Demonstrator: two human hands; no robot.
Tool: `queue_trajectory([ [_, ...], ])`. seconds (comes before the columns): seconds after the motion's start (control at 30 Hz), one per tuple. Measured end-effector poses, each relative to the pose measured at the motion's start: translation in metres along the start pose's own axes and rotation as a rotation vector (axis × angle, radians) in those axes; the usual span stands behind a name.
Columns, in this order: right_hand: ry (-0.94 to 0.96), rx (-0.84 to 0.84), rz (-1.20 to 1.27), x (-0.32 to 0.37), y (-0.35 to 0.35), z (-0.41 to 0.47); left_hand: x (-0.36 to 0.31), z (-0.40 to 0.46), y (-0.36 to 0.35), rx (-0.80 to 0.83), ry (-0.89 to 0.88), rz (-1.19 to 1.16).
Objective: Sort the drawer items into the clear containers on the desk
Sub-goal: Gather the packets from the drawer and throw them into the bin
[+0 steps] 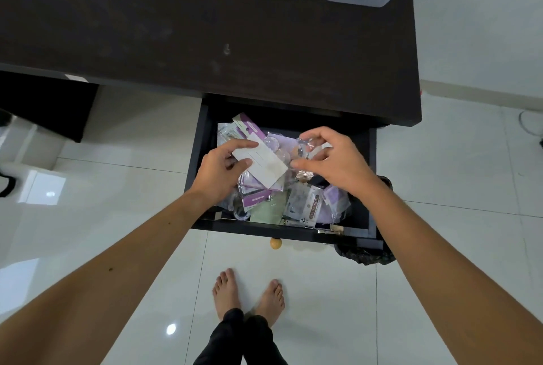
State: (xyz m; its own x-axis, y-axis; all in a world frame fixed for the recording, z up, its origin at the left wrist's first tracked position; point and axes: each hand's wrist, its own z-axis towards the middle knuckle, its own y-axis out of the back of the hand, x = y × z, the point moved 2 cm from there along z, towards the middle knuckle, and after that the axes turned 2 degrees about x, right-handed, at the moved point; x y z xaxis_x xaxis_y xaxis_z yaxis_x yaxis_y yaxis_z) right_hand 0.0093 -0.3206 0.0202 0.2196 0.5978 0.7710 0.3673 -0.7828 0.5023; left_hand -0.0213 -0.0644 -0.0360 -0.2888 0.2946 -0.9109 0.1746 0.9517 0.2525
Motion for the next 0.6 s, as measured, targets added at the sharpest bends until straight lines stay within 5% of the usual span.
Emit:
queue_trajectory([
  [0.6, -0.021, 0.034, -0.187, -0.004, -0.033, 0.003, 0.001, 0.001, -0.01, 0.114, 0.003, 0.055],
])
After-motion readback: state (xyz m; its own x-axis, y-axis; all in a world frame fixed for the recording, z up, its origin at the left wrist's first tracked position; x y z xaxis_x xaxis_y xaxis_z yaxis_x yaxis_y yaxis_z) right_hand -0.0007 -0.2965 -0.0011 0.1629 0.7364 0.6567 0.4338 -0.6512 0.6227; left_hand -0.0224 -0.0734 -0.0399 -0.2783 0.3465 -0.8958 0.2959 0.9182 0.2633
